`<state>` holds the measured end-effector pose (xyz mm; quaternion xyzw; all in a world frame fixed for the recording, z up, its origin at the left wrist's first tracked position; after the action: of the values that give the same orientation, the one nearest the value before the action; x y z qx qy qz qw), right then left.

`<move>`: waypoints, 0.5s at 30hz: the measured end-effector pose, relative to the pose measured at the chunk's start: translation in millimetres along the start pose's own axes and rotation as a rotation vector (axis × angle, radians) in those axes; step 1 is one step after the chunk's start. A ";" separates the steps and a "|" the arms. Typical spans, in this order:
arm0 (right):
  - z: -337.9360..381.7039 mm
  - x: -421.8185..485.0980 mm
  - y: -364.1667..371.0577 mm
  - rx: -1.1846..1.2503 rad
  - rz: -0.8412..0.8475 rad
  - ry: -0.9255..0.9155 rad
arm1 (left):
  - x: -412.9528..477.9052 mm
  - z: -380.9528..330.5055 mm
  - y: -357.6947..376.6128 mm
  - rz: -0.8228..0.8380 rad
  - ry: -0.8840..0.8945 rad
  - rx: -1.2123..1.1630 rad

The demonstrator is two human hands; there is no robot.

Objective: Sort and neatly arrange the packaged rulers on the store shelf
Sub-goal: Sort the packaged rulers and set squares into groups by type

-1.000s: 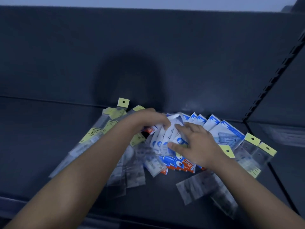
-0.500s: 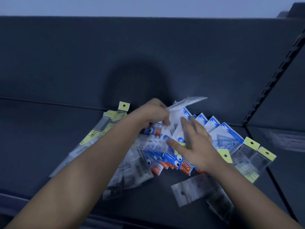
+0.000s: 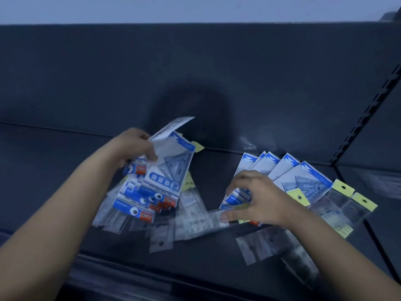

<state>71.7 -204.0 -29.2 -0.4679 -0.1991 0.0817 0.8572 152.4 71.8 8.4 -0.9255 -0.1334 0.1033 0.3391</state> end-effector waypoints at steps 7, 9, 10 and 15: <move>15.5 11.0 15.7 0.083 0.040 -0.028 | -9.5 29.0 4.2 0.121 -0.165 -0.313; 18.2 13.5 17.3 0.129 0.026 0.010 | -4.5 25.7 -5.5 0.064 -0.122 -0.359; 18.9 15.1 15.8 0.161 -0.004 0.036 | 0.0 25.5 -14.2 0.004 -0.100 -0.336; 16.2 31.4 -10.7 0.190 -0.292 0.166 | 21.3 50.0 -59.1 -0.098 -0.098 -0.250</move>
<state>92.9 -187.1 -4.2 -0.3562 -0.1850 -0.0637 0.9137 148.0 151.9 7.6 -0.9468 -0.2065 0.1143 0.2188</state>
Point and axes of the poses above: each hand's wrist, its own x-axis towards the middle knuckle, its own y-axis out of the palm, z = x × y, the point moved 5 cm from there along x, towards the middle knuckle, and after that the axes turned 13 degrees about -z, right-handed, at the moved point
